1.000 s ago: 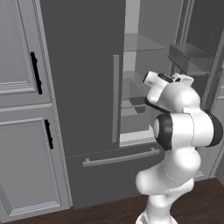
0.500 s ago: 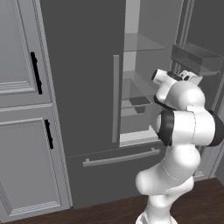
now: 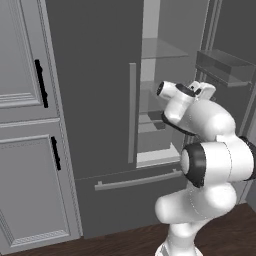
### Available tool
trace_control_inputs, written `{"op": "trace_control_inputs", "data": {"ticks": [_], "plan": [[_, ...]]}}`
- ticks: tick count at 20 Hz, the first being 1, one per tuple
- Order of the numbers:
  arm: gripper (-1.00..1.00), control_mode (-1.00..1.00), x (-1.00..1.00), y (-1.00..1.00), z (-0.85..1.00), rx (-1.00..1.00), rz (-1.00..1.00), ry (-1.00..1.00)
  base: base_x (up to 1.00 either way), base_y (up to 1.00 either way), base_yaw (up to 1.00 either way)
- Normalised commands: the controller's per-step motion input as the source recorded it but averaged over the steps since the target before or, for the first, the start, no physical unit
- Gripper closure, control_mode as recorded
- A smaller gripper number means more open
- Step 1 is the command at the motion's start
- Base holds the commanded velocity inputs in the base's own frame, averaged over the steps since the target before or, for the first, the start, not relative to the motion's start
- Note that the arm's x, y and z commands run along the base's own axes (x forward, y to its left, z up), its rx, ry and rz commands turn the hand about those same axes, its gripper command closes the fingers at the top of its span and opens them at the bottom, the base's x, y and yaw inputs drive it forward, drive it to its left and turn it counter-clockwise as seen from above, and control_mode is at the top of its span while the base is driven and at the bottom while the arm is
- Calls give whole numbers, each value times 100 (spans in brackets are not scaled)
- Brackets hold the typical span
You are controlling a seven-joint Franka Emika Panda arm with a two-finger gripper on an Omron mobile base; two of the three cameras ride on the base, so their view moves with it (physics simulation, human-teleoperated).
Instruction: Grab a lemon wedge from the fridge and one ice cube from the ice bowl, and put them in the glass of lemonade.
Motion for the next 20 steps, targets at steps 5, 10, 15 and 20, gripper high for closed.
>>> {"op": "trace_control_inputs", "data": {"ticks": [5, 10, 15, 20], "plan": [[-100, -100, 0, 99, -26, 25, 12, -32, 0, 0, 0], [-100, -100, 0, 74, -77, 69, 19, -29, 0, 0, 0], [-100, -100, 0, 71, -8, 55, 21, -10, 0, 0, 0], [-100, -100, 0, 61, 49, 26, 18, -7, 0, 0, 0]]}}
